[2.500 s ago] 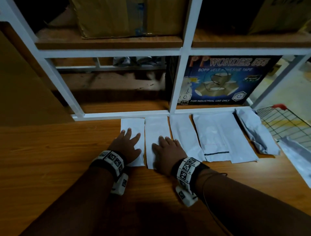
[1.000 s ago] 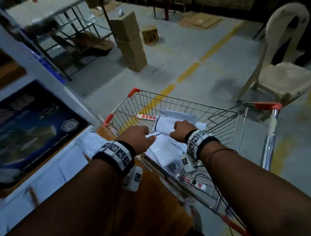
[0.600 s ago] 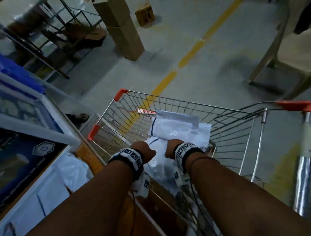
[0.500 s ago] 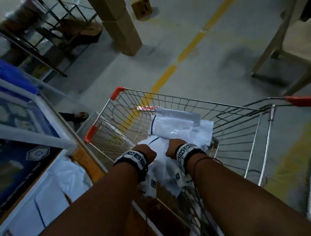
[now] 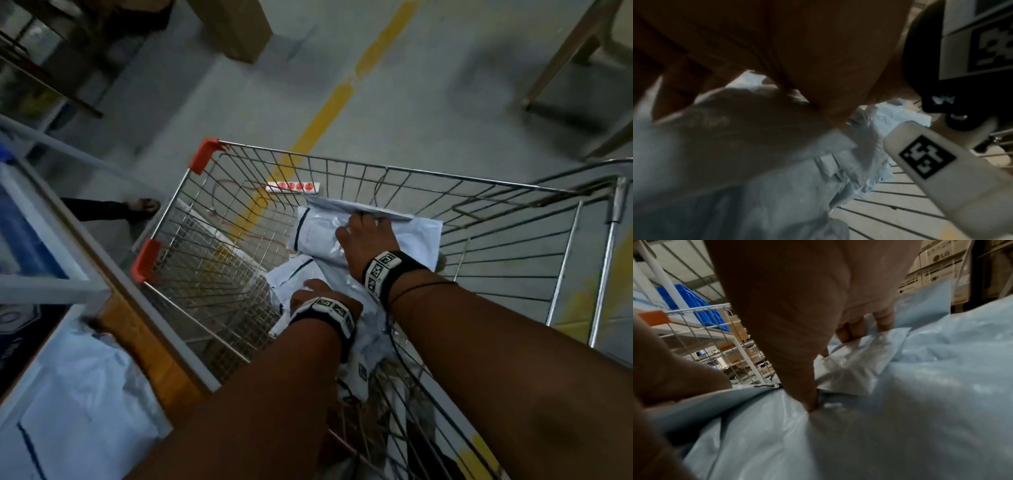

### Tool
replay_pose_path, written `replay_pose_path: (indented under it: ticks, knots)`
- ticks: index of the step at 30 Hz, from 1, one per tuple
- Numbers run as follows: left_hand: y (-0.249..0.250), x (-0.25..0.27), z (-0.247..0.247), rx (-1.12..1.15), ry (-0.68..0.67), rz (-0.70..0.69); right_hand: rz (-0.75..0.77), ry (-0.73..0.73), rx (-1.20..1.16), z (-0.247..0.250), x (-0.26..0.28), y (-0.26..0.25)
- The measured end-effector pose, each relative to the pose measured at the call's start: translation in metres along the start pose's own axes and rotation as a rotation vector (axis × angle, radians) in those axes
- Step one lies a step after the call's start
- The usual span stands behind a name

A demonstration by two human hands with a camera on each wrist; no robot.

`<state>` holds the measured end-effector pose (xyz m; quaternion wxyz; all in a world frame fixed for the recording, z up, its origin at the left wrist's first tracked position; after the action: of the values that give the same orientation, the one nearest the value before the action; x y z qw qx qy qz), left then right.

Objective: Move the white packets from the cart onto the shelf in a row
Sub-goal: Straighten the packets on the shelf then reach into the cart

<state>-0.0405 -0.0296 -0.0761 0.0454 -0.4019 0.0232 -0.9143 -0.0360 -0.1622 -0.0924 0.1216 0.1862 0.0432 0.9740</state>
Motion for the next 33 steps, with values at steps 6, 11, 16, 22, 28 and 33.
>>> replay_pose_path:
  ticks: [6, 11, 16, 22, 28, 33]
  knots:
    - [0.001, 0.007, 0.006, -0.092, 0.01, -0.097, -0.005, 0.015, -0.089, -0.013, -0.002, -0.006]
    - [-0.004, 0.005, 0.025, 0.065, 0.003, -0.068, -0.064, -0.018, -0.275, -0.012, 0.002, -0.009]
    - [-0.005, 0.009, 0.029, 0.251, -0.131, -0.086, -0.146, -0.087, -0.445, -0.008, 0.016, -0.009]
    - [-0.004, 0.033, 0.051, 0.399, 0.042, -0.035, -0.205, -0.185, -0.699, 0.003, 0.042, 0.0]
    - [-0.023, 0.077, 0.1, 0.407, 0.042, -0.089, -0.274, -0.173, -0.905, 0.049, 0.079, 0.011]
    - [-0.054, 0.117, 0.13, 0.509, 0.098, -0.227, -0.214, -0.104, -1.028, 0.092, 0.117, 0.007]
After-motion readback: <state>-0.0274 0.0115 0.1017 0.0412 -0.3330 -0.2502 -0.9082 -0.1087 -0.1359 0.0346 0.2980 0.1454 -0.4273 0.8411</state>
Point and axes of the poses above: each hand's wrist, its own x-axis away from the middle knuckle, its own z-axis out of the back of the hand, y = z × x, the point moved 2 cm from there along -x, towards the middle knuckle, and after that the axes turned 12 degrees about x, right-handed, at the moved point
